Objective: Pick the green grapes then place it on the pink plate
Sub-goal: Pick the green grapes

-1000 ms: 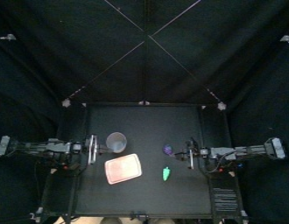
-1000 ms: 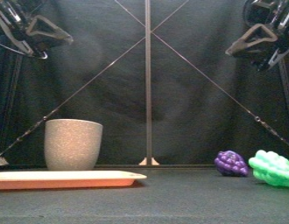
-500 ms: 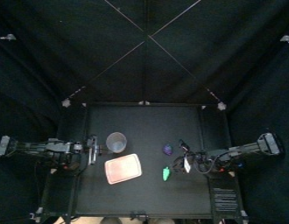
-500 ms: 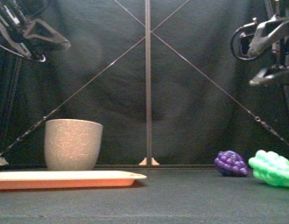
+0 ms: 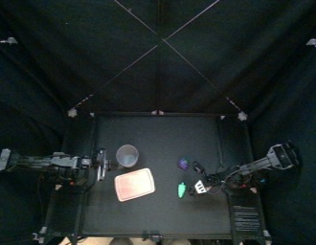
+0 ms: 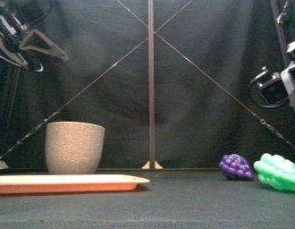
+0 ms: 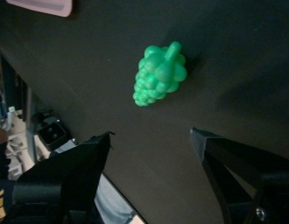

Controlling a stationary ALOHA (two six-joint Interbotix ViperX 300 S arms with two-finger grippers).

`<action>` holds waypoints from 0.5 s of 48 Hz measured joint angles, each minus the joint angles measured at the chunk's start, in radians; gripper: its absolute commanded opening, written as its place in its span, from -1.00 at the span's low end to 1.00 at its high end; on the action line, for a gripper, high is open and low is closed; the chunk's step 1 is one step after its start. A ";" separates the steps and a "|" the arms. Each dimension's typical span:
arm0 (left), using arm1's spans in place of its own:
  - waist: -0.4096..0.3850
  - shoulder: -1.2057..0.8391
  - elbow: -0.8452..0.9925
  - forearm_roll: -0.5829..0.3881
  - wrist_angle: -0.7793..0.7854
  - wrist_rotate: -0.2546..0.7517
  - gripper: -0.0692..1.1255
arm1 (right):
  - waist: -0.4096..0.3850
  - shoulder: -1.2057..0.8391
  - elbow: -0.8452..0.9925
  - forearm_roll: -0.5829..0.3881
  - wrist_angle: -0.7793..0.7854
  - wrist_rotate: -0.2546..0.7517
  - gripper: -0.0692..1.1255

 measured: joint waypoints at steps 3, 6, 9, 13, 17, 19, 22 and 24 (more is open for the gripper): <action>0.005 0.002 0.000 0.000 0.000 0.000 -0.69 | -0.002 0.051 -0.028 -0.006 0.002 0.002 0.82; 0.011 0.000 0.003 0.000 0.000 0.000 -0.69 | -0.012 0.104 -0.066 -0.009 0.000 0.002 0.80; 0.012 0.000 0.008 0.000 0.000 0.000 -0.69 | -0.026 0.149 -0.103 -0.018 0.000 0.003 0.76; 0.014 0.002 0.014 0.000 -0.008 0.000 -0.69 | -0.048 0.209 -0.138 -0.038 0.000 0.000 0.68; 0.014 0.000 0.017 -0.002 -0.014 0.000 -0.69 | -0.075 0.249 -0.146 -0.052 0.002 0.002 0.56; 0.012 0.002 0.018 -0.003 -0.014 0.000 -0.69 | -0.089 0.267 -0.146 -0.060 0.003 0.003 0.51; 0.011 0.002 0.021 -0.009 -0.014 0.000 -0.69 | -0.110 0.279 -0.146 -0.072 0.009 0.002 0.44; 0.009 0.002 0.023 -0.012 -0.015 0.000 -0.69 | -0.123 0.281 -0.146 -0.081 0.014 0.002 0.40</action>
